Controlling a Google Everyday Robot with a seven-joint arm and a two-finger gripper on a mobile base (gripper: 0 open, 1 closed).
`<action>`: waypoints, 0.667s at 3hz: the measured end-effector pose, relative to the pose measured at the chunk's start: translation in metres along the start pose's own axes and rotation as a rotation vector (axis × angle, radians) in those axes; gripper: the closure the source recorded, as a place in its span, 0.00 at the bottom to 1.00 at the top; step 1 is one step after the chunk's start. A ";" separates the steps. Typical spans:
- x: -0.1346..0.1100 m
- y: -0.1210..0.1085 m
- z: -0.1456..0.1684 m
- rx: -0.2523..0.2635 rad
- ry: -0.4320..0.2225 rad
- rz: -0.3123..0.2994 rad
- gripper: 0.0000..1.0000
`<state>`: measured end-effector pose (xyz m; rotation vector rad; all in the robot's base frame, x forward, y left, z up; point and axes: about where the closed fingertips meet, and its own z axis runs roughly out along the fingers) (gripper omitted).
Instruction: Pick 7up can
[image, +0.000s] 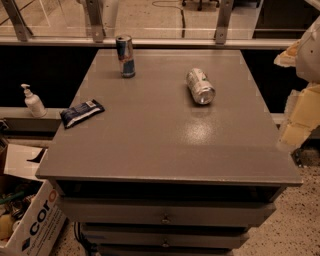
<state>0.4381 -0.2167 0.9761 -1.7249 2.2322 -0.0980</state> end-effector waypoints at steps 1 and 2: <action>0.000 0.000 0.000 0.000 0.000 0.000 0.00; 0.000 0.000 0.000 0.000 0.000 0.000 0.00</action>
Offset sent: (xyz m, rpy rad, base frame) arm 0.0546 0.0047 -0.0269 0.1016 -0.0107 -0.0819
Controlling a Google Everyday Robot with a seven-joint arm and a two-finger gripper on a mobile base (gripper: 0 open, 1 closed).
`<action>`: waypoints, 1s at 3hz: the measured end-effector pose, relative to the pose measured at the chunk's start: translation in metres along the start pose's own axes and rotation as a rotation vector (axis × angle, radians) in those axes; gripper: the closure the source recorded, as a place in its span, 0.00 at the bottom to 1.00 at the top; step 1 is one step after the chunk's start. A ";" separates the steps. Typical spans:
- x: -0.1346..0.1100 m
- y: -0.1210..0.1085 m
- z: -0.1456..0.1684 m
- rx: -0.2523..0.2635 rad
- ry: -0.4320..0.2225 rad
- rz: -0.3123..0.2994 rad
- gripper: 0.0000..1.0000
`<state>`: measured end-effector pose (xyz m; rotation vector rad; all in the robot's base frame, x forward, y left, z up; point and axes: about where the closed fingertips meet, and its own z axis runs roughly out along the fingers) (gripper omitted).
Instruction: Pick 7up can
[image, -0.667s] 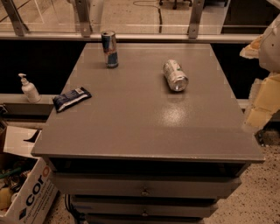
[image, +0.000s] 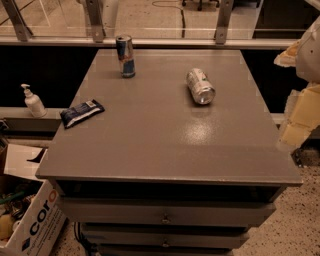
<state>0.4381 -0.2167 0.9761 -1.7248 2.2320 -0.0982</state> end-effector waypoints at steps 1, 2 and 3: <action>-0.004 -0.013 0.012 0.007 -0.025 0.031 0.00; -0.016 -0.058 0.041 0.031 -0.042 0.105 0.00; -0.025 -0.092 0.061 0.052 -0.033 0.158 0.00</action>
Offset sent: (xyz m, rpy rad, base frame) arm 0.2254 0.0235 -0.0537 0.0245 -0.0820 -0.2630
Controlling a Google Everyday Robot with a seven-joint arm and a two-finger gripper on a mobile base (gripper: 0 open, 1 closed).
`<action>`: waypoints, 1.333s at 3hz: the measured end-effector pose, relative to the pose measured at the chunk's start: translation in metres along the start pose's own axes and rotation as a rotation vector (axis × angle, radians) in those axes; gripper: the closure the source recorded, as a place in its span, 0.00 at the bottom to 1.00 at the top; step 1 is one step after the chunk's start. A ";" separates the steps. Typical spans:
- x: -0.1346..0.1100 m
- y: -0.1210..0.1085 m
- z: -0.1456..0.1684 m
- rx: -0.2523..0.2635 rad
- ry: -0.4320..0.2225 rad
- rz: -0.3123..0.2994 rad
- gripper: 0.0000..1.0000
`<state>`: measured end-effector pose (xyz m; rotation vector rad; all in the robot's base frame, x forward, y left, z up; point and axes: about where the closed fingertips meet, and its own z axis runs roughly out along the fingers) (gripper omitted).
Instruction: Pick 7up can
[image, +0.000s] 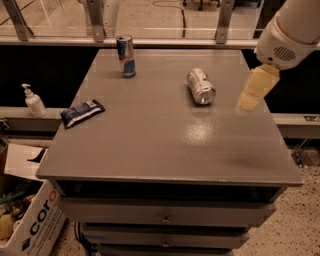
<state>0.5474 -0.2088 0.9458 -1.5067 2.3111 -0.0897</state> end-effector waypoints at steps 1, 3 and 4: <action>-0.024 -0.041 0.033 0.045 0.021 0.050 0.00; -0.050 -0.073 0.073 0.077 0.045 0.100 0.00; -0.056 -0.079 0.085 0.085 0.047 0.134 0.00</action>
Offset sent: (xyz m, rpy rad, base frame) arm 0.1567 0.0359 -0.0496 -0.0496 -0.0650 -0.1914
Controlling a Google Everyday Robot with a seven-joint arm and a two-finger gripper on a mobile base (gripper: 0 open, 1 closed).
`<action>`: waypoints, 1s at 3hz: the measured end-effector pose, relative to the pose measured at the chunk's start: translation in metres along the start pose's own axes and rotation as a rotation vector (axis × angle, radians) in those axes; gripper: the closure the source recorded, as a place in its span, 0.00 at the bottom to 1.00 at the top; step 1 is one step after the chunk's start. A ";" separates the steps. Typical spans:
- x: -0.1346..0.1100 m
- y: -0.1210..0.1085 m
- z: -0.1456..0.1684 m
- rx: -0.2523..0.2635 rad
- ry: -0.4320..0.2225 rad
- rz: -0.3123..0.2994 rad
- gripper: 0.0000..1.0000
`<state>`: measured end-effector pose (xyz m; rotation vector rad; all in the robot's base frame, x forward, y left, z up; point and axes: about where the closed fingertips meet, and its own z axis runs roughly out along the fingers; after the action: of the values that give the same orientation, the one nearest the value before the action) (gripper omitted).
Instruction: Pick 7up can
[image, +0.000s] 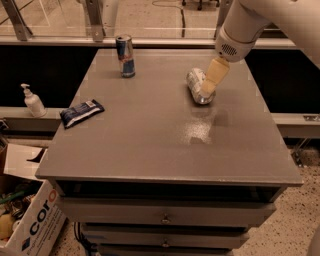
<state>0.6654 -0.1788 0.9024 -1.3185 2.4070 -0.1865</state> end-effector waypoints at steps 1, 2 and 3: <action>-0.013 -0.012 0.019 0.027 0.014 0.059 0.00; -0.022 -0.022 0.037 0.037 0.028 0.141 0.00; -0.026 -0.023 0.052 0.020 0.042 0.208 0.00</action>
Offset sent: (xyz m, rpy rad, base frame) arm 0.0663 0.0108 -0.0292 0.0417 -0.0062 -0.2530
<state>0.7166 -0.1668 0.8688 -1.0564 2.5501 -0.1808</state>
